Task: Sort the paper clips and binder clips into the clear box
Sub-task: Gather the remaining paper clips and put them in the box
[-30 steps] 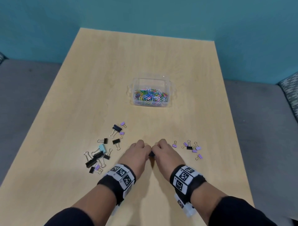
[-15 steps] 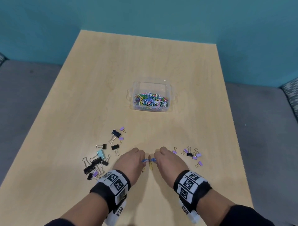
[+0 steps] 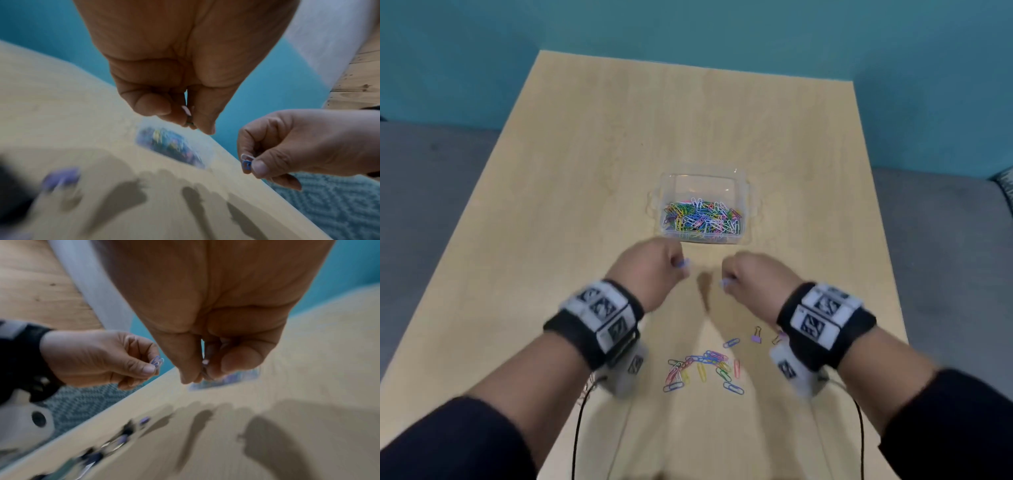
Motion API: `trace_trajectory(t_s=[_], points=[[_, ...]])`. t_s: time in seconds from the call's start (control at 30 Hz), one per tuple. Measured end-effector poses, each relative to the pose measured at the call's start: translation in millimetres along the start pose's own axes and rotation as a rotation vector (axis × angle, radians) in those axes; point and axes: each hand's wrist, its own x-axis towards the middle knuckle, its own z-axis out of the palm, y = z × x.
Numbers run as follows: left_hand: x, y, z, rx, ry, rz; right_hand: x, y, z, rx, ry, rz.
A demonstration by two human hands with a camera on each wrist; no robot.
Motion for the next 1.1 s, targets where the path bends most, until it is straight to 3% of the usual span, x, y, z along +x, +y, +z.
trace_trajectory(t_s=[0.17, 0.3, 0.47, 0.63, 0.73, 0.9, 1.0, 1.1], points=[[68, 16, -32, 0.078, 0.079, 0.009, 58, -4, -58, -0.089, 0.148, 0.068], [78, 16, -31, 0.074, 0.077, 0.001, 70, -8, -68, -0.042, 0.197, 0.105], [24, -3, -7, -0.019, 0.144, 0.092, 14, -5, -27, -0.069, 0.268, 0.042], [-74, -21, 49, -0.023, -0.082, 0.092, -70, -14, 53, -0.122, 0.051, -0.043], [-113, -24, 78, 0.012, -0.108, 0.087, -91, -18, 93, -0.142, 0.023, -0.062], [-135, -21, 101, 0.171, -0.109, 0.152, -109, -25, 130, -0.265, -0.037, -0.067], [-145, -23, 101, 0.139, -0.106, 0.124, -127, -26, 125, -0.099, 0.034, -0.041], [-150, -30, 98, 0.071, -0.104, 0.060, -139, -16, 125, 0.008, 0.068, 0.118]])
